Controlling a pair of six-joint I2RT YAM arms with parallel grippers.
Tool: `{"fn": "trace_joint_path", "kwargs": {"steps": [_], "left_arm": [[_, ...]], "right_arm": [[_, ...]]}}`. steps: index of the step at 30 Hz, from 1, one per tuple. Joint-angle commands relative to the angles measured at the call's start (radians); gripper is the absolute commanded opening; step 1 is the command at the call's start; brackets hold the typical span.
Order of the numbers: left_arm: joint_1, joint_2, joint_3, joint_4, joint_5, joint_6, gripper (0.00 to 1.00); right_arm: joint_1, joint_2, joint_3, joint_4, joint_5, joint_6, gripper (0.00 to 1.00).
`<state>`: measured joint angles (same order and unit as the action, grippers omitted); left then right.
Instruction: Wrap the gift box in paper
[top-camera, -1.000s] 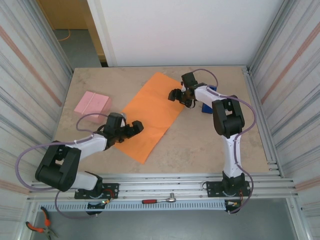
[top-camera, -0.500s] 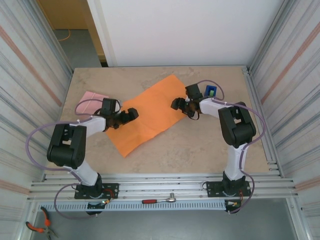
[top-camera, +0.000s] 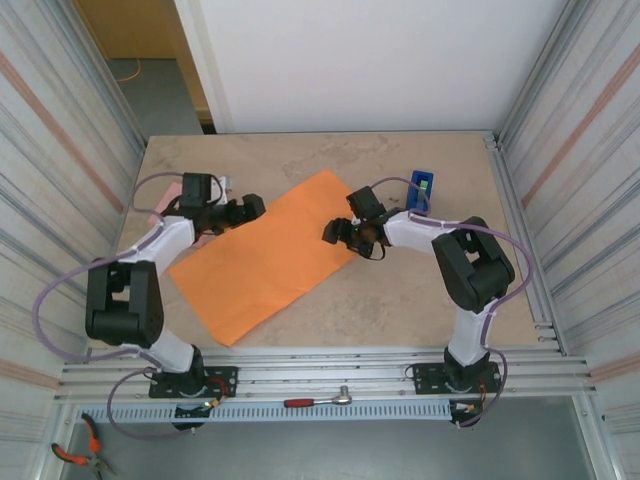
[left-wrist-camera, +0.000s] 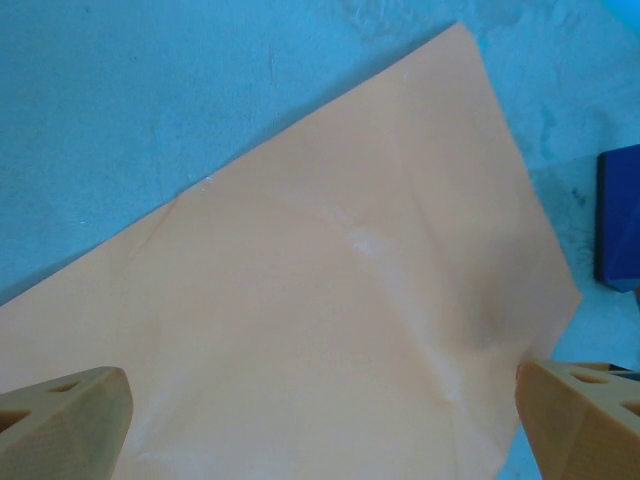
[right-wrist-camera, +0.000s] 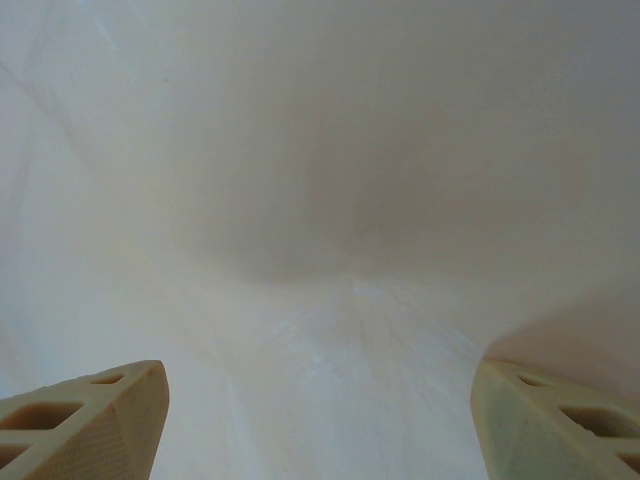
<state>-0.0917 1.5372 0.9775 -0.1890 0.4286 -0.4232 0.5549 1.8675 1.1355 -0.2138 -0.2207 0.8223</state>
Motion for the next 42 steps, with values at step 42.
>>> {"fn": "trace_joint_path", "kwargs": {"steps": [42], "left_arm": [[-0.022, 0.596, 0.833, -0.257, -0.021, 0.026, 0.99]], "right_arm": [[-0.219, 0.130, 0.089, 0.021, -0.045, -0.166, 0.78]]}}
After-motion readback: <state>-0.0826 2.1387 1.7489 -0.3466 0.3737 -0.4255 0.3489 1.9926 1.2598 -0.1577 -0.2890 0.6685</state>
